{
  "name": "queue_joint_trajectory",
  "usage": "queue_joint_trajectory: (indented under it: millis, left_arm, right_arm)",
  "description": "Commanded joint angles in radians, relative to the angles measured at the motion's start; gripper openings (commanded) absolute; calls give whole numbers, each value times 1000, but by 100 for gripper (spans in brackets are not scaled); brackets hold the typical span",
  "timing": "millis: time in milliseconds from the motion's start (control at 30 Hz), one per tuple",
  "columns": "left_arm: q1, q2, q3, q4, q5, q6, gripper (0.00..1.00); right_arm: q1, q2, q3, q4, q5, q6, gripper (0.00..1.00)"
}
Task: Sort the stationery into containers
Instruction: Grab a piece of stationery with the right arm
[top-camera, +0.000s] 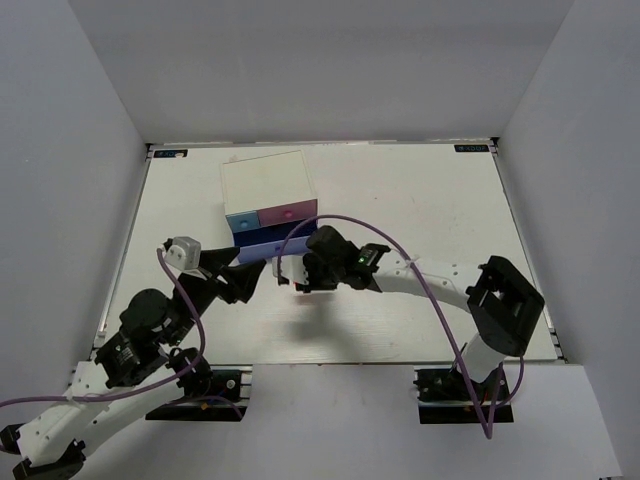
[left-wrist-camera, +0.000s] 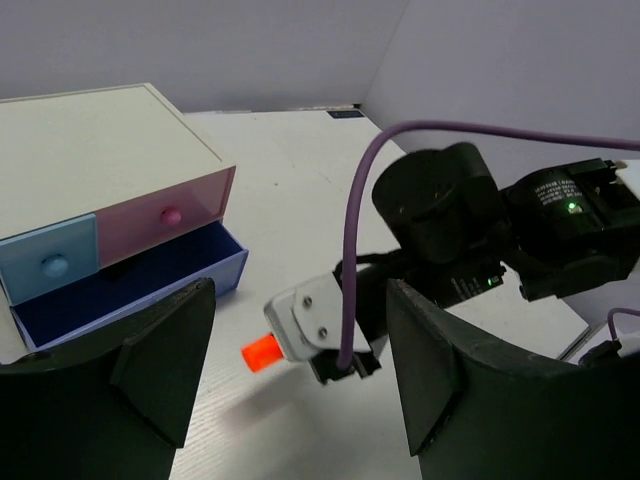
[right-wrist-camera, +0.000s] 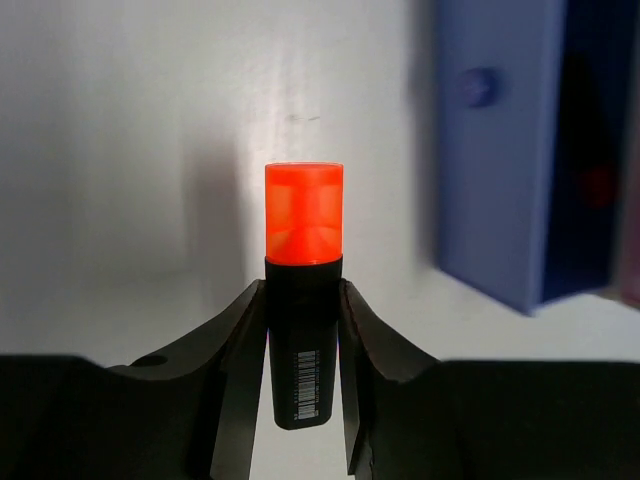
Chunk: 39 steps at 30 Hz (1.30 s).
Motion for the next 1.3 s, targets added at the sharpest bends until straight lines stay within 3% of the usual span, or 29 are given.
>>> queue_joint_trajectory:
  millis: [0,533,833,933,1167,1267]
  left_arm:
    - [5,-38,-23,40,12,15,79]
    - [5,-65,-41,62,34,52,77]
    - [5,-27,-23,52,34,62,77]
    - [5,-27,-23,43,34,62,76]
    - [5,-45,-23,43,34,62,76]
    - [5,-45,-23,43,34,62,76]
  right_arm:
    - [-4,38,101,88,130,-52,12]
    - [-2,289,459,158,290,-219,12]
    - [-4,374,514,183,313,-274,16]
    - [-4,394,524,203,330,-274,21]
    - [-2,412,527,224,362,-276,48]
    - [-4,406,531,211,359,-268,54]
